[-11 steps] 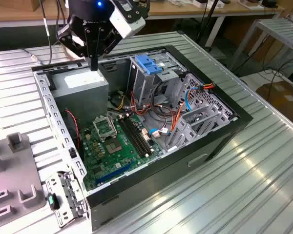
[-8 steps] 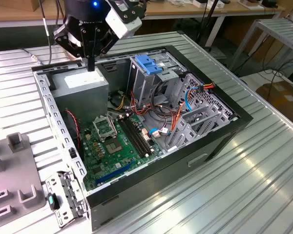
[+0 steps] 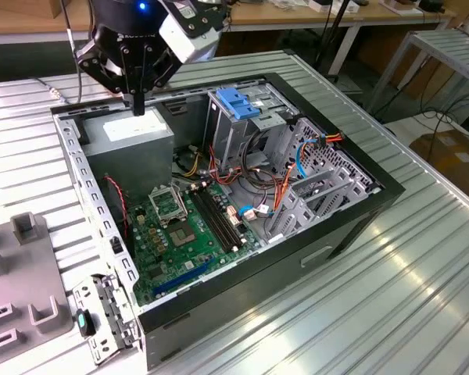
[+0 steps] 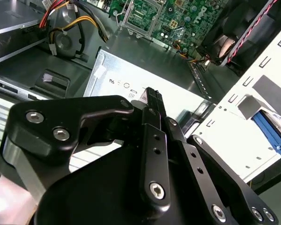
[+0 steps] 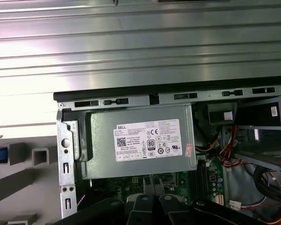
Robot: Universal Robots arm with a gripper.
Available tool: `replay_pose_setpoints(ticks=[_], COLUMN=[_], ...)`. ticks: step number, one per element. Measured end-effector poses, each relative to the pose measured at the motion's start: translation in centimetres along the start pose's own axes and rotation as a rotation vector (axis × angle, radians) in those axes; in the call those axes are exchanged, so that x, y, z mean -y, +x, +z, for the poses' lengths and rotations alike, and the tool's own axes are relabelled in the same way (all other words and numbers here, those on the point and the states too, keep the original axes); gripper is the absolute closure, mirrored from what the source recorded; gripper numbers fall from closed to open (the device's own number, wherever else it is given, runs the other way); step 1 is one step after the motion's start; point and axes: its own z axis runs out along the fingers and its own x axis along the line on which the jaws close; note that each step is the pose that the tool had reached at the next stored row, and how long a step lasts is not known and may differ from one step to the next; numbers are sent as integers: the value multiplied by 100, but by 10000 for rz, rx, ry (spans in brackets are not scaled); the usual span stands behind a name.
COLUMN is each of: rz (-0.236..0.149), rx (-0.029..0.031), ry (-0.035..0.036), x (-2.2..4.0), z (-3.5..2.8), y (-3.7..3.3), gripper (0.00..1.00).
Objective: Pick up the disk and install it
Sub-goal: 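Reach for the disk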
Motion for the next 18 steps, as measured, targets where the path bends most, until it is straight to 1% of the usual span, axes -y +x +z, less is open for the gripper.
replay_pose_setpoints(ticks=[10, 18], rz=[0, 1], rx=[-1, -4], ry=[1, 1], x=[4, 7], z=[-2, -3], y=[76, 121], gripper=[89, 89])
